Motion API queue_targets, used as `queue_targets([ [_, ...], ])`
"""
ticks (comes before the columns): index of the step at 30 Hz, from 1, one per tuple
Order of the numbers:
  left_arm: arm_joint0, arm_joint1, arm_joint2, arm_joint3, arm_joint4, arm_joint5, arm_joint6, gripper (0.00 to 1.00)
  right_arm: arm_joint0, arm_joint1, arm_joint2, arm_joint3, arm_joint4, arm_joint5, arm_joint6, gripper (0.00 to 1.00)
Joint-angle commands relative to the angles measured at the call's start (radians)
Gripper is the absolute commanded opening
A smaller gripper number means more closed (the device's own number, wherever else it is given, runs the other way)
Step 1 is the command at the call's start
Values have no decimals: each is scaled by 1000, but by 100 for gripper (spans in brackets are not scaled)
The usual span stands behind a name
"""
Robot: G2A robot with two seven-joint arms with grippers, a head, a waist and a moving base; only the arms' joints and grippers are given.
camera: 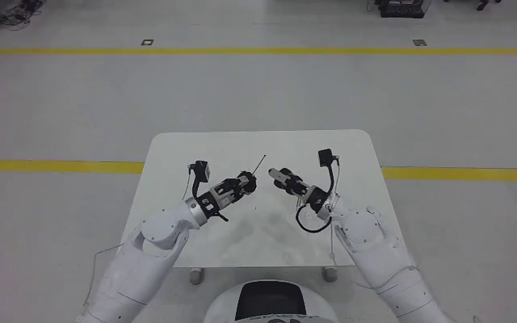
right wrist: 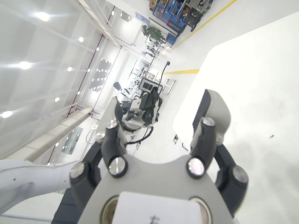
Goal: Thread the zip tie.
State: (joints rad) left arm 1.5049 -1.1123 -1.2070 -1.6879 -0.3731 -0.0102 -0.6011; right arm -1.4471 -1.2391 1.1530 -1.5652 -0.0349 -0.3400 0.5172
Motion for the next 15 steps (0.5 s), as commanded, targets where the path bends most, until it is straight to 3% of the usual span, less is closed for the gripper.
queue_targets([
  [1, -1, 7, -17, 6, 6, 29, -49, 0, -1, 8, 20, 7, 22, 6, 84, 100],
  [4, -6, 18, -35, 7, 36, 45, -117, 0, 4, 14, 26, 9, 25, 17, 148, 100],
  [15, -11, 24, -42, -3, 80, 42, -126, 0, 3, 14, 22, 14, 40, 23, 155, 100],
])
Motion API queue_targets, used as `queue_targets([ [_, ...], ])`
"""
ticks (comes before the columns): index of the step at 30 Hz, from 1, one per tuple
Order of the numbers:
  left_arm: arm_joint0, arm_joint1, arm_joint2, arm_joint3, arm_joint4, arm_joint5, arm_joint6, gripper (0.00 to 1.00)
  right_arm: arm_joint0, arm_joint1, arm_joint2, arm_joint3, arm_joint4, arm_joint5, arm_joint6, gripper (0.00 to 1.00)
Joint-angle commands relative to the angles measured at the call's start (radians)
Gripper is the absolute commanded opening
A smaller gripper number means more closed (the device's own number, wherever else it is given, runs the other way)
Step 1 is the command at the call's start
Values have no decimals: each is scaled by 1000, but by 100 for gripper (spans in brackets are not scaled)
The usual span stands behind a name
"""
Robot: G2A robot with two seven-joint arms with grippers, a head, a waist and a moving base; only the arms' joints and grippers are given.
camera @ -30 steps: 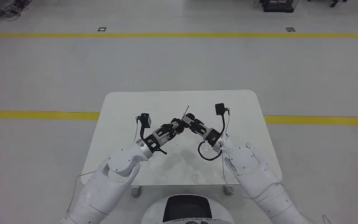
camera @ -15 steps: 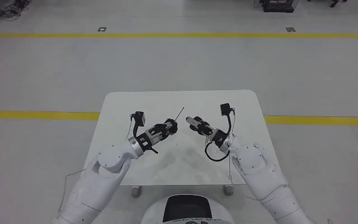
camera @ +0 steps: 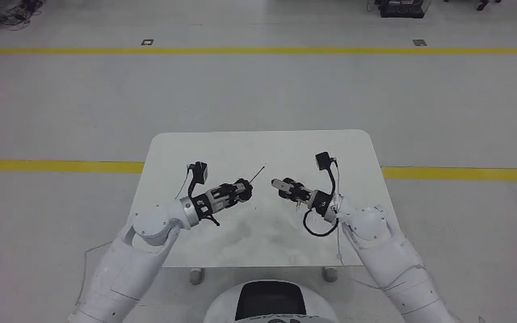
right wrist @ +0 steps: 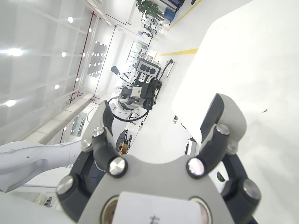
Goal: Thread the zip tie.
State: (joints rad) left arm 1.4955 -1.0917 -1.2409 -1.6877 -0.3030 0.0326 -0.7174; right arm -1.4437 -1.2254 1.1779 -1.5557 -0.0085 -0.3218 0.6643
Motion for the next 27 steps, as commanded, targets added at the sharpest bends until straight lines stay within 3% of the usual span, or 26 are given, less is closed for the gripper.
queue_targets([
  [1, 1, 7, -21, -5, 6, -4, -32, 0, 4, 1, -1, 16, 44, 7, 32, 100],
  [7, 24, 38, -106, -21, 57, 3, -207, 0, 71, 17, 20, 127, 214, -18, 349, 100],
  [10, 21, 49, -120, -17, 88, 2, -279, 0, 107, 24, 22, 175, 264, -18, 492, 100],
  [15, 14, 58, -117, -11, 80, -26, -363, 0, 141, 28, 25, 231, 359, -18, 641, 100],
  [17, 6, 61, -106, -9, 101, -46, -386, 0, 148, 28, 24, 241, 368, -18, 659, 100],
  [24, 8, 60, -101, -9, 99, -44, -380, 0, 148, 28, 24, 241, 368, -18, 659, 100],
  [27, -5, 63, -70, -5, 87, -69, -452, 0, 143, 29, 20, 242, 376, -2, 652, 100],
])
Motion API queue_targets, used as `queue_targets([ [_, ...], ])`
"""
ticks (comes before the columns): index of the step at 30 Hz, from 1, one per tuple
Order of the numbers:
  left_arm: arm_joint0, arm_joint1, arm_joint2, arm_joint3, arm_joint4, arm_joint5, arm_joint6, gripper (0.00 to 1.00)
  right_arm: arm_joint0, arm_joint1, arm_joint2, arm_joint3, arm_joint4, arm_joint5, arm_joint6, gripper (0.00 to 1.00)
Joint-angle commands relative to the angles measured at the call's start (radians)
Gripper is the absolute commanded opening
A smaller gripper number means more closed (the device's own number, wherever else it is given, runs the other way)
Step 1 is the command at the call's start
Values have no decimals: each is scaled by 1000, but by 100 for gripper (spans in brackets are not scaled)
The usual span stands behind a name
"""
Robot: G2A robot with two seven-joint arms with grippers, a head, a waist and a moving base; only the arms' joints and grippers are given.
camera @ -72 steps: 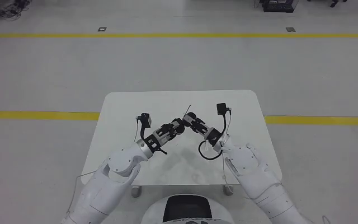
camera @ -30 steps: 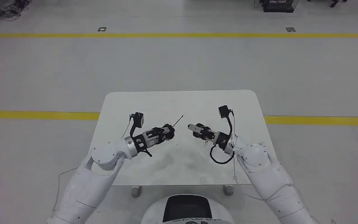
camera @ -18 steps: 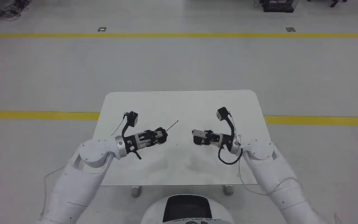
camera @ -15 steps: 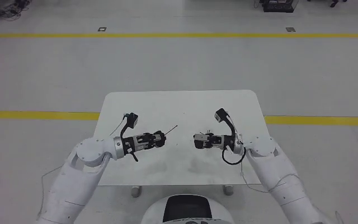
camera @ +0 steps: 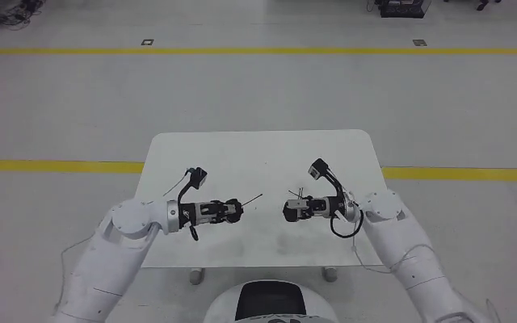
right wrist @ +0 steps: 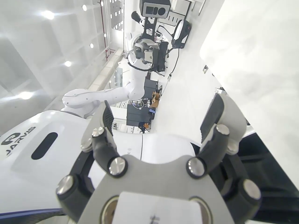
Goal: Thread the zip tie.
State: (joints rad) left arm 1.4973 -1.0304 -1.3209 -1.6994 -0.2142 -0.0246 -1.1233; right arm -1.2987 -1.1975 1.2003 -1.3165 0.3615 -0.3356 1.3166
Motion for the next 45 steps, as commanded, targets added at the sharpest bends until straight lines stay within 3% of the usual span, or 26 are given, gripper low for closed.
queue_targets([
  [1, -13, 3, 21, 10, 2, -14, -81, 0, 3, 3, -4, 9, 12, 21, 29, 100],
  [4, -41, 6, 53, 25, 2, -37, -151, 0, 18, 11, -20, 38, 63, 13, 73, 100],
  [9, -86, 7, 110, 66, -6, -68, -226, 0, 53, 47, -111, 66, 102, 11, 73, 100],
  [11, -99, 6, 120, 75, 6, -78, -211, 0, 63, 56, -128, 78, 103, 1, 73, 100],
  [16, -99, 6, 120, 75, 6, -78, -211, 0, 63, 56, -128, 78, 103, 1, 73, 100],
  [20, -94, 4, 140, 85, -16, -72, -134, 0, 53, 58, -133, 74, 106, 5, 73, 100],
  [25, -109, 2, 178, 97, -22, -68, -106, 0, 58, 68, -182, 72, 156, -4, 73, 100],
  [33, -110, 0, 194, 94, -28, -75, -77, 0, 47, 69, -178, 55, 151, -4, 49, 100],
  [38, -117, 5, 200, 113, -83, -86, -112, 0, 29, 79, -162, 43, 201, -4, 73, 100],
  [41, -124, 8, 203, 122, -99, -94, -121, 0, 28, 90, -162, 41, 212, -4, 73, 47],
  [45, -129, 12, 206, 128, -116, -103, -137, 0, 32, 107, -178, 48, 221, -4, 73, 38],
])
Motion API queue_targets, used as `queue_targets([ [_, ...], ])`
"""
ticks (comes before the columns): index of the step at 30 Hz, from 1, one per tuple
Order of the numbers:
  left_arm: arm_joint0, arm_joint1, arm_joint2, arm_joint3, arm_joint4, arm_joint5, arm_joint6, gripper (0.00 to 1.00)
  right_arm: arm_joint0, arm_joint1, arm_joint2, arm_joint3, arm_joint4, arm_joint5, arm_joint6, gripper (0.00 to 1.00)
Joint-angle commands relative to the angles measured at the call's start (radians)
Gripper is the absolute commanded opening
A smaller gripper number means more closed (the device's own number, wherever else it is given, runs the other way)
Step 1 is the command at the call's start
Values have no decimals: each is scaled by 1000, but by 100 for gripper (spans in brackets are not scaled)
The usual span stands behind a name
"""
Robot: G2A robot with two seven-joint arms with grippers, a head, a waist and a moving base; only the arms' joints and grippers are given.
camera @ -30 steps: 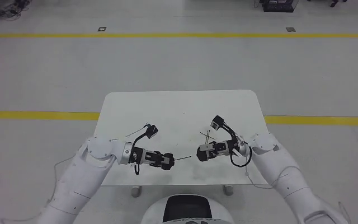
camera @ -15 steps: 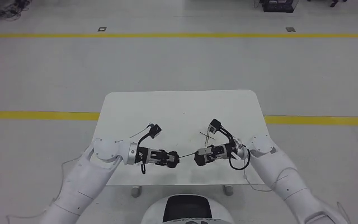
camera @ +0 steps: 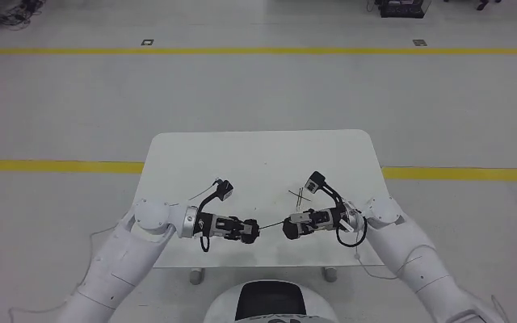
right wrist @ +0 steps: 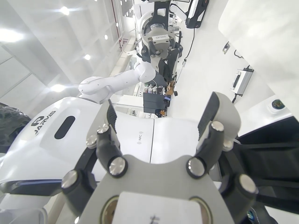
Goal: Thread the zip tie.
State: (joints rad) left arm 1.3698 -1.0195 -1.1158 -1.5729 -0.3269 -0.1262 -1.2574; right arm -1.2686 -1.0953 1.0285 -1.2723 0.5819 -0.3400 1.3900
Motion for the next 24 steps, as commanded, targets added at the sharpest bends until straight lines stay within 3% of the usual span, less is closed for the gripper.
queue_targets([
  [1, -2, 2, 3, 2, -6, -2, -6, 0, 5, 8, -12, 5, 2, 0, 0, 36],
  [10, -20, 9, 36, 7, -6, 9, -28, 0, 33, 31, -54, 26, 27, 0, 0, 25],
  [17, -33, 13, 55, 15, -18, 18, -23, 0, 49, 37, -83, 34, 33, 0, 0, 22],
  [24, -40, 19, 65, 18, -30, 13, -23, 0, 65, 37, -102, 52, 36, 0, 0, 13],
])
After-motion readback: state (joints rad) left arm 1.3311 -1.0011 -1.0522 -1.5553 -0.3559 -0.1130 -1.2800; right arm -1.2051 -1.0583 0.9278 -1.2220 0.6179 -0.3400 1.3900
